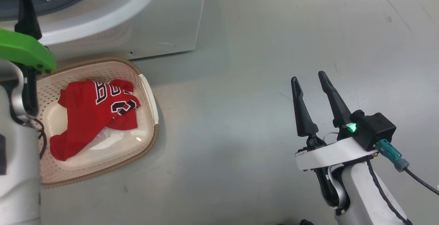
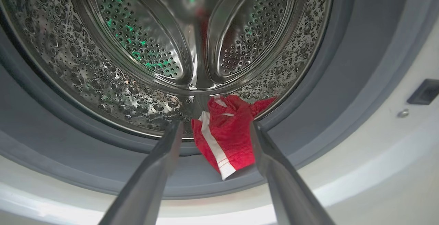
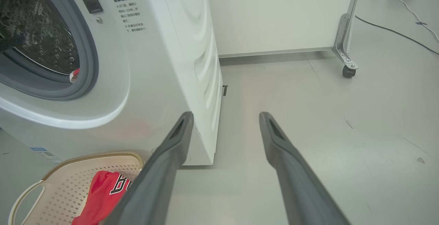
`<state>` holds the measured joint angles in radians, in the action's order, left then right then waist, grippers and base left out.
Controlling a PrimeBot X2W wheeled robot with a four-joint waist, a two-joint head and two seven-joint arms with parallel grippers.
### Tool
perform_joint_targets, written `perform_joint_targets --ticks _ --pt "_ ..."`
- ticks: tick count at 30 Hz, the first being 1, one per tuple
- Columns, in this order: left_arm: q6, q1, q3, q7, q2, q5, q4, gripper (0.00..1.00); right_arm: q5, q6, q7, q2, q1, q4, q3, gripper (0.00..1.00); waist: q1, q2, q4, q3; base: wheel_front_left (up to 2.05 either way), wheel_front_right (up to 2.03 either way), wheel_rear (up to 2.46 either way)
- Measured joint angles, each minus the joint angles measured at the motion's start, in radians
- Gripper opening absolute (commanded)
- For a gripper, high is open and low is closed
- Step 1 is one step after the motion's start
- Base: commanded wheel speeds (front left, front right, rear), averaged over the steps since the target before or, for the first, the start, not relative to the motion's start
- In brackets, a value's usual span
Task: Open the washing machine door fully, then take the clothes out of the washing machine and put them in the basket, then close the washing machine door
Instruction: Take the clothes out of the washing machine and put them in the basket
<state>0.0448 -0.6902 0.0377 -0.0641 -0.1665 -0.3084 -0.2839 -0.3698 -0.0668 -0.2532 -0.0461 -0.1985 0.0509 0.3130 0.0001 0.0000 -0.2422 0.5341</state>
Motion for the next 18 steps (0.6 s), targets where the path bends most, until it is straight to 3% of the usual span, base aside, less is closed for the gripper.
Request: perform_joint_targets --ticks 18 --pt "0.025 -0.264 0.01 -0.209 -0.066 0.018 -0.262 1.0 -0.023 0.009 0.0 0.0 -0.052 -0.007 0.058 1.0 0.0 0.0 -0.091 0.079 0.0 0.0 0.0"
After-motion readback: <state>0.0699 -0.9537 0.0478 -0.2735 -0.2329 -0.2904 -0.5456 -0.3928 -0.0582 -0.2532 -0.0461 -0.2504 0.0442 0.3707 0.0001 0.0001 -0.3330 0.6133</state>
